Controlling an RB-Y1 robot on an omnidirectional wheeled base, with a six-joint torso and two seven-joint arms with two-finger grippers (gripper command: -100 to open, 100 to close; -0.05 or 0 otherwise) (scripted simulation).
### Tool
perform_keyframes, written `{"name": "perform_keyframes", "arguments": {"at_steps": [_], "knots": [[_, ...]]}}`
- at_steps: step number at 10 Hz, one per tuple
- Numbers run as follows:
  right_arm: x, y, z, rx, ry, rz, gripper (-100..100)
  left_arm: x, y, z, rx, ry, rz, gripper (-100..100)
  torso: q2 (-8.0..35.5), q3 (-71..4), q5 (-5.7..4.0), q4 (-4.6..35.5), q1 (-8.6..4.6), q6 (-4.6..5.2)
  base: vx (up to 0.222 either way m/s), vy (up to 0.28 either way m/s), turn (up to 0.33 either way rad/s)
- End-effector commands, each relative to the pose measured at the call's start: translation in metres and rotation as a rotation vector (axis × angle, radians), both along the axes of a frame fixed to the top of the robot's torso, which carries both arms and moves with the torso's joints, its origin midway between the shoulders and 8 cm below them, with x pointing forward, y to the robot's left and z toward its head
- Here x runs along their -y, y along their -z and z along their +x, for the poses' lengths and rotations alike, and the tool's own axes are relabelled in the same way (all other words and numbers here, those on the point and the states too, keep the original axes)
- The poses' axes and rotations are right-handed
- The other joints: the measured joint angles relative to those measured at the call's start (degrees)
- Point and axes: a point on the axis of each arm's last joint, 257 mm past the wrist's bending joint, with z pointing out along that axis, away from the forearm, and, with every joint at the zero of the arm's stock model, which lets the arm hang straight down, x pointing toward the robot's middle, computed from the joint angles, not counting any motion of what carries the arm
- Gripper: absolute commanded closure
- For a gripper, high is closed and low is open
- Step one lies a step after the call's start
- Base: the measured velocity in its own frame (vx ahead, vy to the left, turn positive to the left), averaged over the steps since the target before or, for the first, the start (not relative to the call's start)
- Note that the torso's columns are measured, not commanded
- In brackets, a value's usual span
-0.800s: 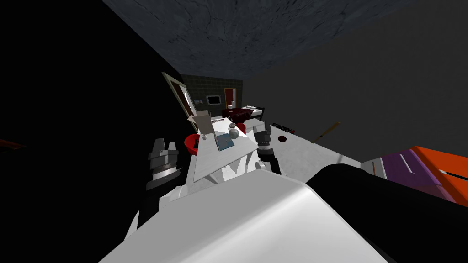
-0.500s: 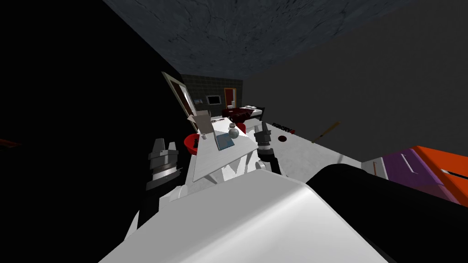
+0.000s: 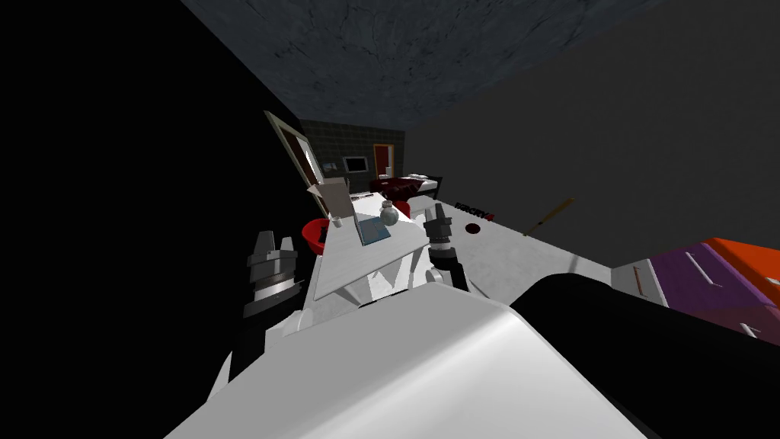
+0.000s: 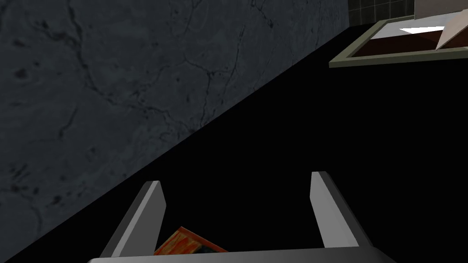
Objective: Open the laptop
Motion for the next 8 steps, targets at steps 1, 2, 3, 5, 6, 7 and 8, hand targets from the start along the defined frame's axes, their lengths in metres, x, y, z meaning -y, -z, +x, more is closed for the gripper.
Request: {"name": "perform_keyframes", "arguments": {"at_steps": [1, 2, 3, 5, 6, 7, 8], "knots": [[0.0, 0.0, 0.0, 0.0, 0.0, 0.0, 0, 0.0, 0.0, 0.0, 0.0, 0.0, 0.0, 0, 4.23, -8.46, 0.0, 4.23, 0.0, 0.0, 0.0, 0.0, 0.0], [0.0, 0.0, 0.0, 0.0, 0.0, 0.0, 0, -0.001, 0.011, 0.009, -0.031, 0.003, 0.045, -100, 8.46, -16.92, 0.0, 8.46, 0.0, 0.0, -0.074, -0.012, -0.085], [0.0, 0.0, 0.0, 0.0, 0.0, 0.0, 0, -0.002, 0.017, 0.013, -0.045, 0.0, 0.059, -100, 10.61, -20.75, 0.0, 10.4, -0.03, 0.02, -0.118, -0.004, -0.095], [0.0, 0.0, 0.0, -0.001, 0.0, 0.0, 0, -0.007, 0.03, 0.023, -0.079, -0.012, 0.087, -100, 11.18, -22.16, 0.0, 11.11, 0.0, 0.0, -0.097, -0.01, -0.081], [0.0, 0.0, 0.0, -0.001, 0.0, 0.0, 0, -0.011, 0.038, 0.028, -0.098, -0.02, 0.1, -100, 11.09, -22.3, 0.0, 11.12, -0.01, -0.01, -0.09, 0.0, -0.08], [0.0, 0.0, 0.0, -0.001, 0.0, 0.0, 0, -0.015, 0.046, 0.034, -0.118, -0.03, 0.113, -100, 11.05, -22.35, 0.01, 11.11, 0.03, 0.0, -0.078, 0.01, -0.091], [0.0, 0.0, 0.0, -0.001, 0.0, 0.0, 0, -0.02, 0.055, 0.04, -0.14, -0.041, 0.126, -100, 11.04, -22.35, 0.02, 11.11, 0.06, 0.0, -0.073, 0.016, -0.127]]}}
